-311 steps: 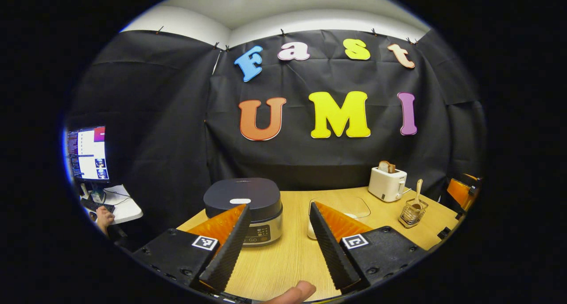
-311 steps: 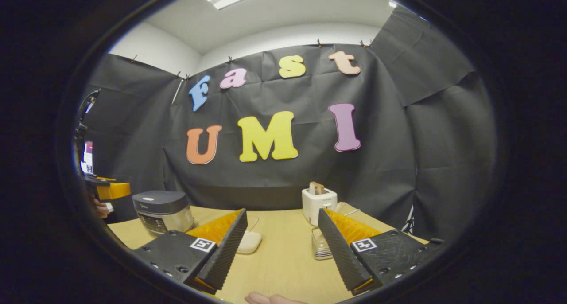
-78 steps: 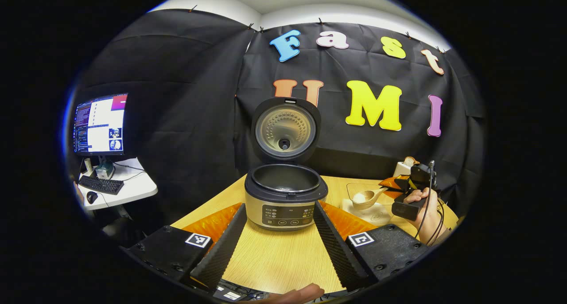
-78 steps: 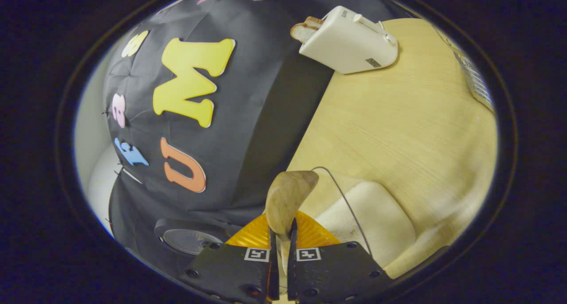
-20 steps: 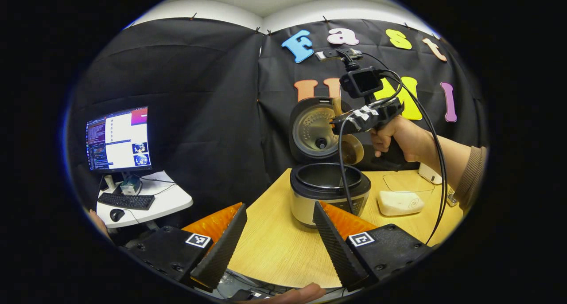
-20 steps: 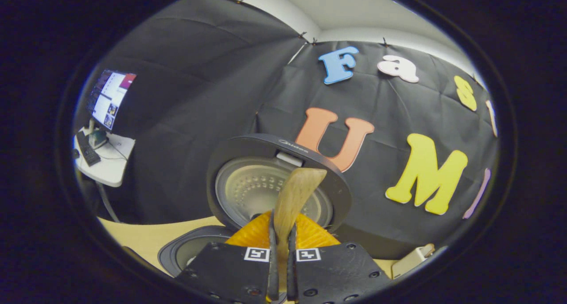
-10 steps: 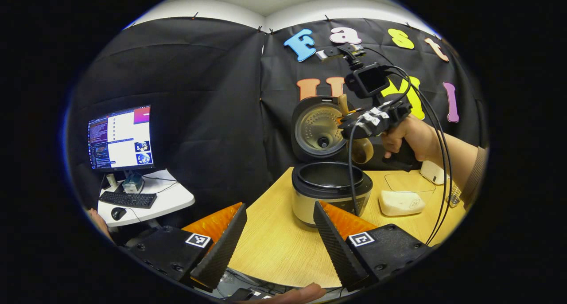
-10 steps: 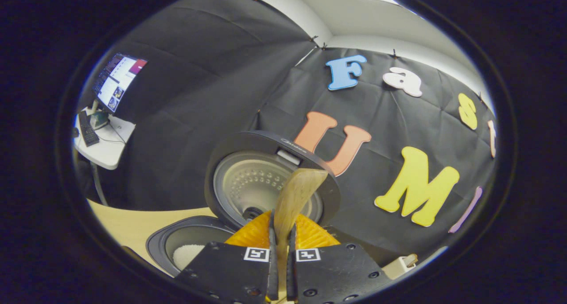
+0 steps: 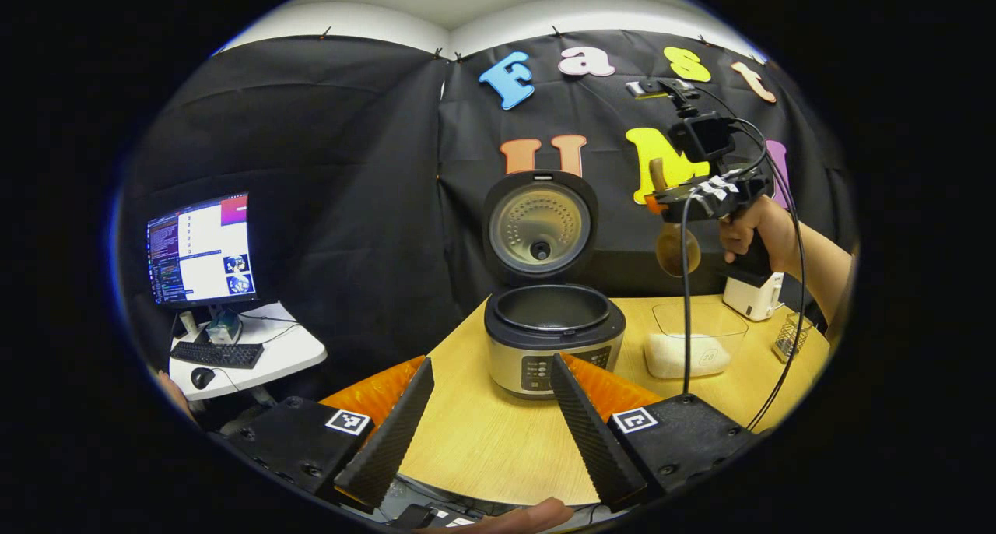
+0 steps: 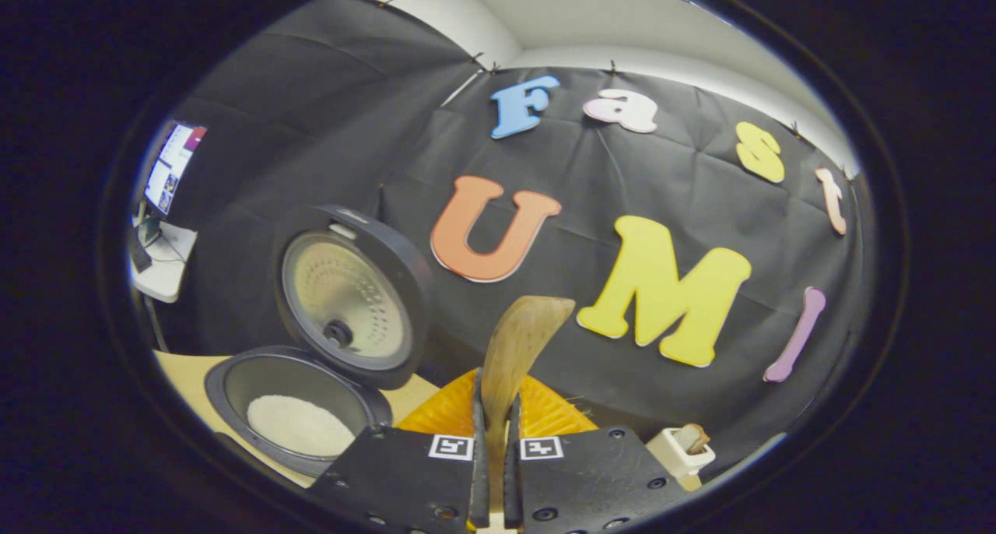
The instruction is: Close the left gripper, press the button to open the rice cooker; take a wooden spoon from the chopstick holder with the right hand, scoop a spoonful of rice and pour it into the rice cooker, then put the wooden spoon back into the chopstick holder.
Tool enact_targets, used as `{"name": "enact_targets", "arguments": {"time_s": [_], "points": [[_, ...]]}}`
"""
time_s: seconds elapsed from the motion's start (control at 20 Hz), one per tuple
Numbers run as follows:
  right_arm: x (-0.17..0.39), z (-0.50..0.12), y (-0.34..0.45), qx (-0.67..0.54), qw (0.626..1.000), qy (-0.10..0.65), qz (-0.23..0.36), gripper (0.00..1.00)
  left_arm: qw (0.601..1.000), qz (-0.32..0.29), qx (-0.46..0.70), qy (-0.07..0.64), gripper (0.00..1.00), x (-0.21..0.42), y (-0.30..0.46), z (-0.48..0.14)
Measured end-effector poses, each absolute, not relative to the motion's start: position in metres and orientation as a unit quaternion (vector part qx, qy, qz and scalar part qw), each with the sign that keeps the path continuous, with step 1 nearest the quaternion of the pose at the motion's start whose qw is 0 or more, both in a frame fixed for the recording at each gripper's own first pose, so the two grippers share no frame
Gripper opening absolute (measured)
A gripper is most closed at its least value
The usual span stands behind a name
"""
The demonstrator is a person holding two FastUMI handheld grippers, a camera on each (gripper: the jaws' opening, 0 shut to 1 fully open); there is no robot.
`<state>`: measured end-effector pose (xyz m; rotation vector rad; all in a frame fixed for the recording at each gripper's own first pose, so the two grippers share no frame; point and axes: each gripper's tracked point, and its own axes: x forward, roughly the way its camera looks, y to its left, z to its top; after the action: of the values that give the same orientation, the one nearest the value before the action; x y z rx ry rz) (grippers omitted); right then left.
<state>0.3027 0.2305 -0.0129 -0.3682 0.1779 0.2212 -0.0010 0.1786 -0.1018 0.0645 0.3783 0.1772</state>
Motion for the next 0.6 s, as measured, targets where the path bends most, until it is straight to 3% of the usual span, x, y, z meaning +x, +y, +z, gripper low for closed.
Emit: {"name": "enact_targets", "arguments": {"time_s": [0.6], "points": [[0.280, -0.018, -0.042, -0.134, 0.982, 0.118, -0.054, 0.07, 0.981, 0.057, 0.055, 0.176, 0.97, 0.003, 0.162, -0.098]]}}
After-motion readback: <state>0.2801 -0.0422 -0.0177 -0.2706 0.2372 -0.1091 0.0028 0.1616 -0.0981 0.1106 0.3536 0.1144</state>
